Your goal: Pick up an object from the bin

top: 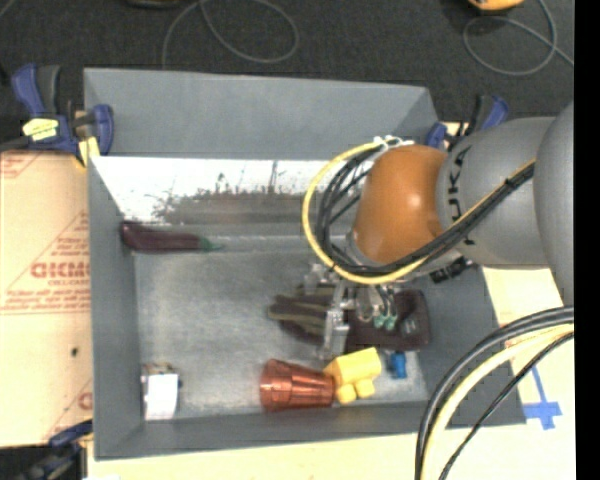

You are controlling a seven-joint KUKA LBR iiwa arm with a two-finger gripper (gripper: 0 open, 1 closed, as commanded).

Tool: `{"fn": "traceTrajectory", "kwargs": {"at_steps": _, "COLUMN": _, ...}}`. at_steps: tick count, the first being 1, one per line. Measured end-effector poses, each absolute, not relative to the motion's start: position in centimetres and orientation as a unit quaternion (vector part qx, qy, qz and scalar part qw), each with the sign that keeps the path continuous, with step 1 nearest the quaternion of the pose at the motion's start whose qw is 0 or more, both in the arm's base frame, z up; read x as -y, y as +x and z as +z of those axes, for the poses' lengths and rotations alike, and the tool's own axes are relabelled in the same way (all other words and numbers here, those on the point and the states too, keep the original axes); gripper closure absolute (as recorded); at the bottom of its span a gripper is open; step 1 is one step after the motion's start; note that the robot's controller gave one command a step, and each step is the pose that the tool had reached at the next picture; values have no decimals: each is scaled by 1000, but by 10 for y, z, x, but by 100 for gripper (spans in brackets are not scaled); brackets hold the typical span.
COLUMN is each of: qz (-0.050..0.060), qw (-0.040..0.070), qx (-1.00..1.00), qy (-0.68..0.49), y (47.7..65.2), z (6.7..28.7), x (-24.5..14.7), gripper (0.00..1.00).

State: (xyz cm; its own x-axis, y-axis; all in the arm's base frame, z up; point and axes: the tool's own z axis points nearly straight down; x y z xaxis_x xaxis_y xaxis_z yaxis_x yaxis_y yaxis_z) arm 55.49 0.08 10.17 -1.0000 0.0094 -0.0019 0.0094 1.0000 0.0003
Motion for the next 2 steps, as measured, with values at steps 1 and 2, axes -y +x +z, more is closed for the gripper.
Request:
{"fn": "traceTrajectory", "kwargs": {"at_steps": 1, "qz": 0, "qw": 1, "qx": -990, "qy": 140, "y": 550, "z": 83, "x": 4, "gripper": 0}}
{"fn": "traceTrajectory", "kwargs": {"at_steps": 2, "qz": 0, "qw": 6, "qx": -991, "qy": 135, "y": 561, "z": 72, "x": 30, "gripper": 100}}
